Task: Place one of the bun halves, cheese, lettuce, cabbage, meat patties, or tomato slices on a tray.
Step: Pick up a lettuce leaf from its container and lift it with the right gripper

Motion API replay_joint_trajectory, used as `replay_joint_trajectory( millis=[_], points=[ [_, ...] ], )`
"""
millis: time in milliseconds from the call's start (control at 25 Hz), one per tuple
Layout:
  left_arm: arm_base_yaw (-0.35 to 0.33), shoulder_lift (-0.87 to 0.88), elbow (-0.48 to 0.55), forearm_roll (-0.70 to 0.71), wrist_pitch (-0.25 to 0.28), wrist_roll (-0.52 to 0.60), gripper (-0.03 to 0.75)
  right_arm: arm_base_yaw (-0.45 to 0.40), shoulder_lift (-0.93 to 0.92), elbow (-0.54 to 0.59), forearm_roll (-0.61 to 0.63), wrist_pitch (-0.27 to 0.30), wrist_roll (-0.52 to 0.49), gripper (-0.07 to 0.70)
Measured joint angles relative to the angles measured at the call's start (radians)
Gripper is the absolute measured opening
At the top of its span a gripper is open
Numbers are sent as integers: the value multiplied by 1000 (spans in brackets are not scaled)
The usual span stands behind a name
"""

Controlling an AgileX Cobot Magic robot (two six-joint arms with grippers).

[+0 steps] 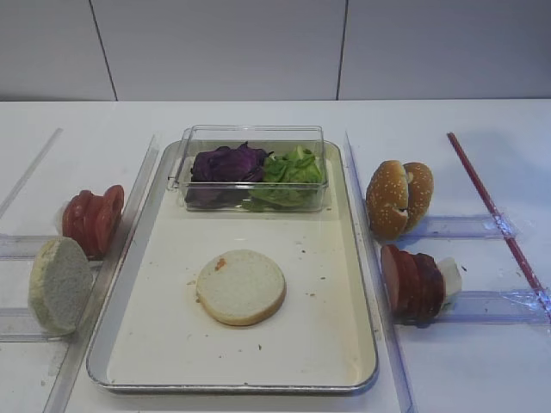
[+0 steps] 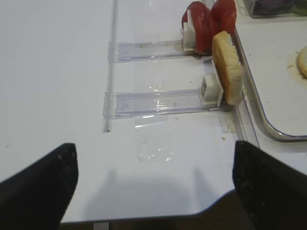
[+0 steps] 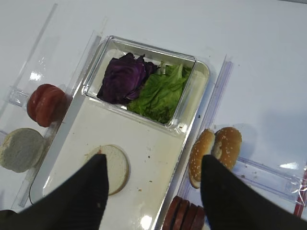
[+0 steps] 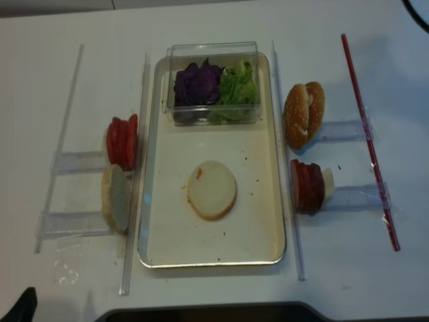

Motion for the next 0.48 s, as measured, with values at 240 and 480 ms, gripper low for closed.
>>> replay_joint_trajectory(
  millis=[240, 480],
  points=[
    [0, 0, 0, 0, 0, 0, 642, 102, 171, -136, -63, -4, 10, 463],
    [0, 0, 0, 0, 0, 0, 645, 199, 338, -278, -117, -6, 41, 463]
  ],
)
